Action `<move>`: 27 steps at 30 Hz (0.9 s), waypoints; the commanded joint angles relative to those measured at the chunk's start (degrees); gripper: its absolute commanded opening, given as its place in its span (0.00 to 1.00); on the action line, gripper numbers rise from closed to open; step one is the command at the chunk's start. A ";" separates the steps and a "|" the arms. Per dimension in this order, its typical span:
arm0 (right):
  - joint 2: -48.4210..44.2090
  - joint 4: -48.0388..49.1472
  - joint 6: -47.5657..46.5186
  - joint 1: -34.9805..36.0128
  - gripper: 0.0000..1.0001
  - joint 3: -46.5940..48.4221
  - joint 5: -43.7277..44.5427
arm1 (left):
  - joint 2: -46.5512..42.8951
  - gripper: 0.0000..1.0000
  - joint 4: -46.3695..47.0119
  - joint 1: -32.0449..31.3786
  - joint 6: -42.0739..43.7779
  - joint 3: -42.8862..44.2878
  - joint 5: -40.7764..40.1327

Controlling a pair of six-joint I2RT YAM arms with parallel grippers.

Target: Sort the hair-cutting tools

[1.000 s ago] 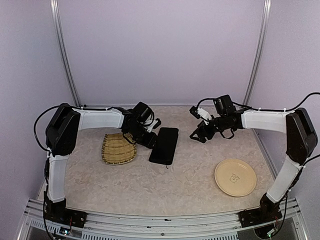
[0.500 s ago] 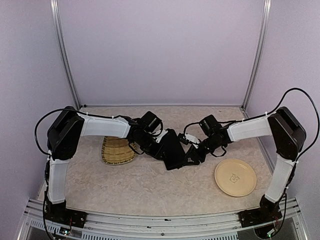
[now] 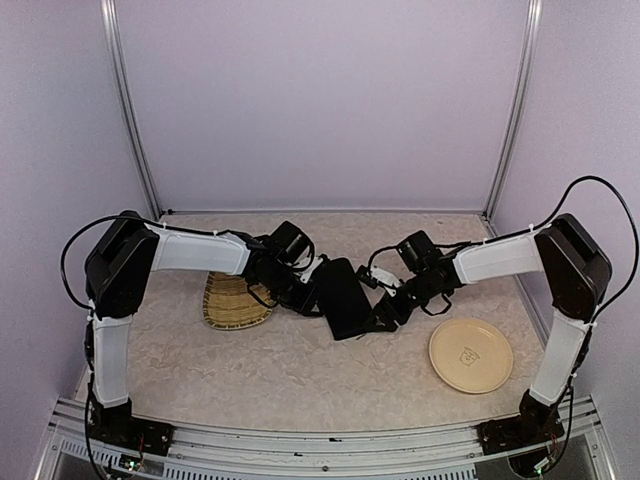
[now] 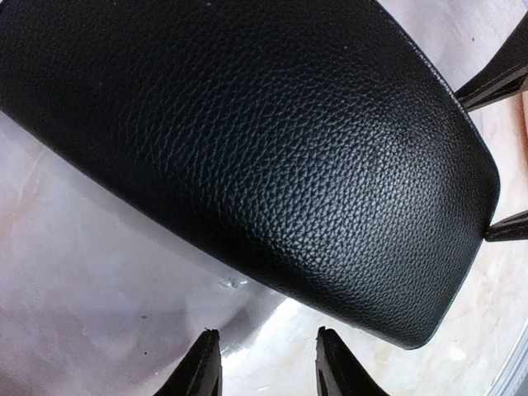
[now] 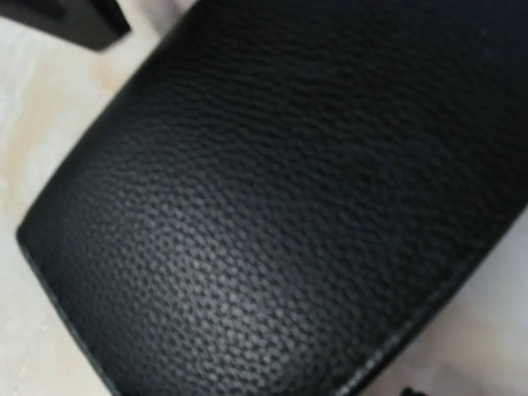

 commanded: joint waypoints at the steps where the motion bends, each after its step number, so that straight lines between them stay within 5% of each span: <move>1: -0.38 -1.58 -1.11 -0.09 0.67 2.53 5.45 | -3.39 0.37 3.97 -0.33 -0.08 -0.61 -1.09; 6: 8.92 -6.50 -2.14 -0.47 0.46 11.17 -2.29 | -2.94 0.33 4.47 -0.25 0.01 1.37 -2.66; 10: 14.11 -7.25 -3.16 -0.56 0.41 16.93 -1.91 | -3.53 0.33 4.75 -0.07 0.10 0.69 -2.40; 15: 14.06 -7.34 -3.03 -1.40 0.44 19.04 -0.92 | -3.78 0.33 6.64 0.08 0.79 0.04 -2.98; 22: 5.64 -5.36 -1.93 -1.53 0.63 13.02 1.58 | -0.15 0.33 9.68 2.47 1.84 3.81 -2.41; 27: 2.69 -4.51 -0.67 -0.04 0.64 8.95 2.16 | 3.51 0.32 9.19 3.19 1.93 6.79 -0.73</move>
